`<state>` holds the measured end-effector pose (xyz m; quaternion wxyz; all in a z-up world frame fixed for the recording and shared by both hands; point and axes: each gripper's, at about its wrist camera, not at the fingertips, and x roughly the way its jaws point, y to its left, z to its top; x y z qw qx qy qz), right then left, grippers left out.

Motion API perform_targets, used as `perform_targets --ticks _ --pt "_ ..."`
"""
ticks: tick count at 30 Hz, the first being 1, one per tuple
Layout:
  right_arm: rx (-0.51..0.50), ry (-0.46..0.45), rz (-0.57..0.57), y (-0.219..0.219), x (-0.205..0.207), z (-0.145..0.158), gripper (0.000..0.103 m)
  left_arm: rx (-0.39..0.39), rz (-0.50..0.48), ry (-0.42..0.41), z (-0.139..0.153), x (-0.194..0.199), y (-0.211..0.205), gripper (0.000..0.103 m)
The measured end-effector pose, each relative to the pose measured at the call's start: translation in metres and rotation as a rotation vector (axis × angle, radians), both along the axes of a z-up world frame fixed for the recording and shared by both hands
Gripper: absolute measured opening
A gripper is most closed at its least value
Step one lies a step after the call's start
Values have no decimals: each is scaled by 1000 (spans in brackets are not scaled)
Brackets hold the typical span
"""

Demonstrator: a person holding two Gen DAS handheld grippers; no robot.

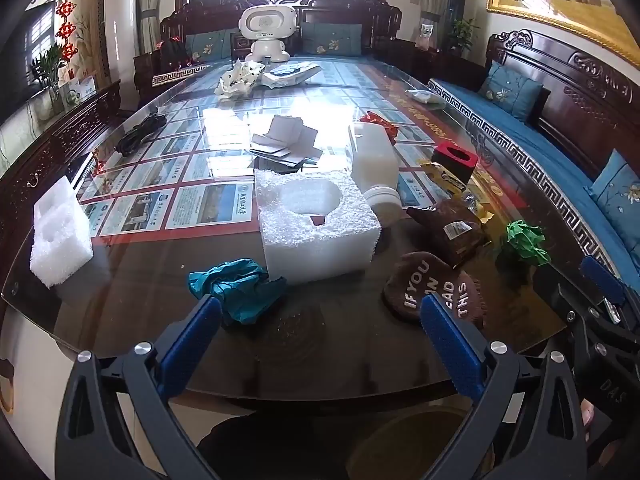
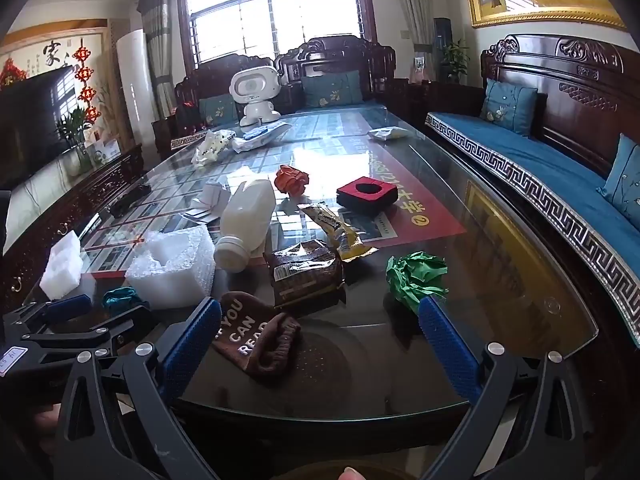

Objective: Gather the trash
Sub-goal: 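Move the left tool toward the teal cloth on the table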

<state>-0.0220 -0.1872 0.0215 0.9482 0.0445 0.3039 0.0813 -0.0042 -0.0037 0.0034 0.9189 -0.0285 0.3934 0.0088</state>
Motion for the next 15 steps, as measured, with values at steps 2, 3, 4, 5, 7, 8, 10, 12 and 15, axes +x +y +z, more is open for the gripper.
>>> perform_targets --ticks 2,3,4,5,7,8,10,12,15 --pt "14 15 3 -2 2 -1 95 2 -4 -3 1 0 5 99" --pt "11 21 5 -4 3 -2 95 2 -6 -6 1 -1 6 99" --pt "5 24 5 -6 4 -7 95 4 -7 -8 0 -1 7 99" --pt "-4 28 7 -6 5 -8 95 7 -2 -9 0 -1 8 99" --pt "-13 34 21 -4 5 -10 95 2 -1 -21 -1 -1 13 99" --pt "-14 38 28 -3 5 -12 95 -7 -7 -19 -2 -1 16 99" --pt "-1 43 50 -2 4 -13 95 -27 -5 -13 -6 -1 21 99" --pt "14 45 68 0 4 -15 95 -48 0 3 -11 1 28 99" --pt "39 60 83 4 5 -18 95 -65 -8 9 -15 4 35 99"
